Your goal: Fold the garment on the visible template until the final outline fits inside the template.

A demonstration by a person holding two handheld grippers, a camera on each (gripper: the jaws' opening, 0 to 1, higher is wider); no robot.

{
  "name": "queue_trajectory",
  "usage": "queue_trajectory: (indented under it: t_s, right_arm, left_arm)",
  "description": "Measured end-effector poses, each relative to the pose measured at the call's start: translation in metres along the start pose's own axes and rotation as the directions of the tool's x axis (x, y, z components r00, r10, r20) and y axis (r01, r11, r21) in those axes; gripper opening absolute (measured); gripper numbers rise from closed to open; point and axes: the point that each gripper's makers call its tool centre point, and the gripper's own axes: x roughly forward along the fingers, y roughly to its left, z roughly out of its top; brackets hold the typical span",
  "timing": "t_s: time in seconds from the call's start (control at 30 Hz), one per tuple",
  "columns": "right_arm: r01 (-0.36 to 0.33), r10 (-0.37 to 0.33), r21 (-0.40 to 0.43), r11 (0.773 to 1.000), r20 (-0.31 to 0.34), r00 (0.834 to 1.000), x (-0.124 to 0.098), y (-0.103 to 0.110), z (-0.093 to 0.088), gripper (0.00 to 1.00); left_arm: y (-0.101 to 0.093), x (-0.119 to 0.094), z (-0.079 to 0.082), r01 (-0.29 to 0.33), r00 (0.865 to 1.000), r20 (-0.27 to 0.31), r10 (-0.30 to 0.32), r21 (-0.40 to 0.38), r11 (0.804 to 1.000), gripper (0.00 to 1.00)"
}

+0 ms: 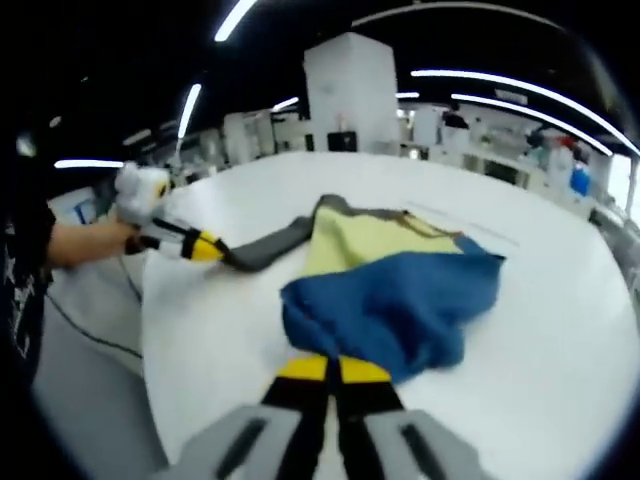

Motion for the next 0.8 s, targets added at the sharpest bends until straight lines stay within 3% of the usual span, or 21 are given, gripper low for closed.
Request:
queue_trajectory:
  t_s: [0.07,0.2,0.37,0.5,0.7,0.8]
  right_arm:
    - [0.019,-0.019,0.015,1.0,0.015,1.0,-0.007,-0.007,0.006,0.0]
    - [0.081,-0.082,0.032,0.996,0.039,0.996,-0.021,-0.027,0.016,0.0]
    - [0.137,-0.148,0.128,0.982,0.08,0.986,-0.041,-0.051,0.027,0.0]
    - [0.162,-0.183,0.181,0.97,0.108,0.977,-0.057,-0.069,0.032,0.0]
    - [0.226,-0.249,0.203,0.953,0.096,0.964,-0.075,-0.094,0.026,0.0]
    - [0.299,-0.312,0.19,0.935,0.044,0.949,-0.085,-0.111,0.016,0.0]
  left_arm:
    - [0.0,-0.005,0.005,-0.006,1.0,-0.001,0.006,-0.002,1.0,0.0]
    - [0.018,-0.012,-0.002,-0.033,0.999,-0.014,0.033,0.018,0.999,0.0]
    - [0.041,-0.021,-0.008,-0.076,0.996,-0.037,0.078,0.043,0.996,0.0]
    - [0.069,-0.029,-0.012,-0.158,0.985,-0.06,0.163,0.079,0.984,0.0]
    - [0.097,-0.033,-0.013,-0.199,0.977,-0.064,0.202,0.044,0.979,0.0]
    - [0.104,-0.034,-0.015,-0.211,0.974,-0.071,0.214,0.049,0.976,0.0]
